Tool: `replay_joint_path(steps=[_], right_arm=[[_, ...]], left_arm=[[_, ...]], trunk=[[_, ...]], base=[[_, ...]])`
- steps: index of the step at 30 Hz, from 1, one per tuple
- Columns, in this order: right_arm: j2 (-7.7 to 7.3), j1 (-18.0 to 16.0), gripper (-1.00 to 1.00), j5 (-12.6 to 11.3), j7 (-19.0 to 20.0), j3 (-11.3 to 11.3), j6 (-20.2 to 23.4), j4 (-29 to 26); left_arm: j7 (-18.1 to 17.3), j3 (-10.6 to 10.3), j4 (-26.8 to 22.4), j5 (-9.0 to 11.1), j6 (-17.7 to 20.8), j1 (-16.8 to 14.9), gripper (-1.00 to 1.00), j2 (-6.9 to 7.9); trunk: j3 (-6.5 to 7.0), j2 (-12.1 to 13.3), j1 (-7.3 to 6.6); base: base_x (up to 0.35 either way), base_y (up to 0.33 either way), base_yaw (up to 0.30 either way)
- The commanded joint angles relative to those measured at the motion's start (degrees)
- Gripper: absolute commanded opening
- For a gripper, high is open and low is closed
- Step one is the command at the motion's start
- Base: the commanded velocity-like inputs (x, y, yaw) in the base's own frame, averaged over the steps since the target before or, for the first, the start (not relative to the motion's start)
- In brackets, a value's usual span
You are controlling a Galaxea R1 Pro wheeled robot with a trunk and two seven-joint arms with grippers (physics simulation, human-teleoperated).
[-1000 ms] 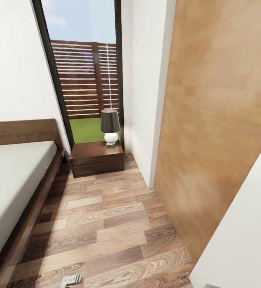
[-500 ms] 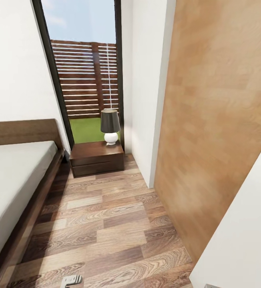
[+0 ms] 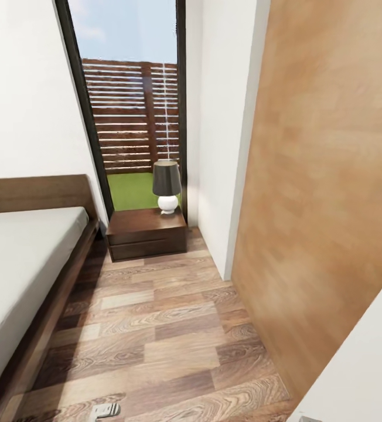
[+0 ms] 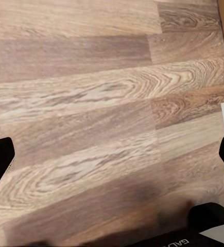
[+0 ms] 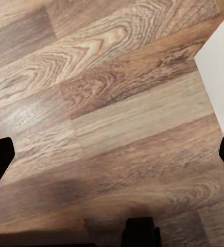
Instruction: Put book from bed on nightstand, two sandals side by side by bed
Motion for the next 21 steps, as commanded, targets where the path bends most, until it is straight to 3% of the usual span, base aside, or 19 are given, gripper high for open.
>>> replay_joint_path(steps=[1, 8, 21], right_arm=[[-0.02, 0.0, 1.0, -0.2, 0.3, -0.3, 0.1, 0.0], [0.01, 0.0, 1.0, -0.2, 0.3, -0.3, 0.1, 0.0], [0.01, 0.0, 1.0, -0.2, 0.3, -0.3, 0.1, 0.0]], left_arm=[[-0.3, 0.5, 0.0, -0.5, 0.0, 0.0, 1.0, -0.02], [-0.3, 0.5, 0.0, -0.5, 0.0, 0.0, 1.0, -0.02], [-0.3, 0.5, 0.0, -0.4, 0.0, 0.0, 1.0, -0.02]], trunk=[[-0.05, 0.0, 0.03], [-0.05, 0.0, 0.03], [-0.05, 0.0, 0.03]], base=[[0.312, 0.0, 0.008], [0.321, 0.0, 0.003], [0.219, -0.051, 0.0]])
